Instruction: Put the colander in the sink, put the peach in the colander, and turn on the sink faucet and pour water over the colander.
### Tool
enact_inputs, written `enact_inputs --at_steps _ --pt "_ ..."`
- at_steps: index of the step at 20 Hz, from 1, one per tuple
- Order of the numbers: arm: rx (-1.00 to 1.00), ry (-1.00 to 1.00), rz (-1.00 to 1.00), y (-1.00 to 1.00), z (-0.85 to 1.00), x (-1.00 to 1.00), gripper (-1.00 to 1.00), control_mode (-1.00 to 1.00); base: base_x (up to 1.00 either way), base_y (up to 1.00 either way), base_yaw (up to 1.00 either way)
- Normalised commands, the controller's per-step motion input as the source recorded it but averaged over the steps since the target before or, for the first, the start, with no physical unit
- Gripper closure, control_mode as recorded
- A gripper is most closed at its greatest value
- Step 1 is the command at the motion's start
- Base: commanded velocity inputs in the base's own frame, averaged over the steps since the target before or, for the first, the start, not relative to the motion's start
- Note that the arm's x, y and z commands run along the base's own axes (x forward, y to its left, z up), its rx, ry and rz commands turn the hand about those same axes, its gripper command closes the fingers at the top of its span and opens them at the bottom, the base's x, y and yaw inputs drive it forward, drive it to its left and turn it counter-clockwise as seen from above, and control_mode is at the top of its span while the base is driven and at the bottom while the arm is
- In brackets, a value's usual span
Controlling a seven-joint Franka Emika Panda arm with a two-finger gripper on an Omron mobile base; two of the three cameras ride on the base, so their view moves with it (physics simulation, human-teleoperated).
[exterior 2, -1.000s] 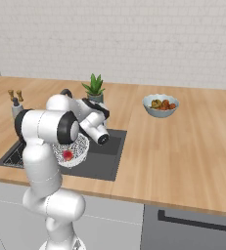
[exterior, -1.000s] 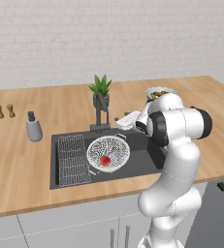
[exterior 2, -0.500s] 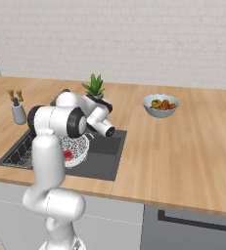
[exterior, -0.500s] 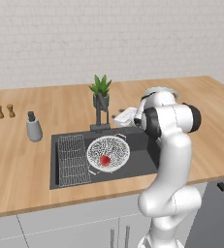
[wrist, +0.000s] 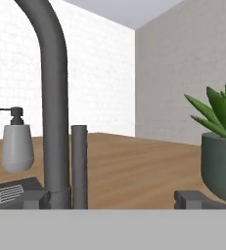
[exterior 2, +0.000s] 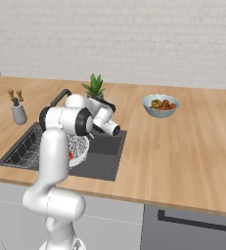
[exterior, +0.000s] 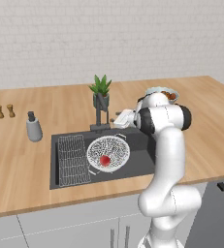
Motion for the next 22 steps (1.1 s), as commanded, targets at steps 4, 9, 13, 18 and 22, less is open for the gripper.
enact_inputs --at_steps 4,9,13,18,22 --pt "-0.02 -0.01 0.0 0.33 -0.32 0.04 -1.0 -1.0 0.0 0.0 0.0" --pt "0.0 -0.05 0.0 0.23 -0.04 0.0 -1.0 -1.0 0.0 0.0 0.0" --pt "0.0 -0.07 -0.03 0.21 0.0 0.06 -1.0 -1.0 0.0 0.0 0.0" --pt "0.0 -0.06 -0.06 0.09 -0.01 0.14 -1.0 -1.0 0.0 0.0 0.0" --pt "0.0 -0.05 -0.06 0.01 -0.04 0.17 -1.0 -1.0 0.0 0.0 0.0"
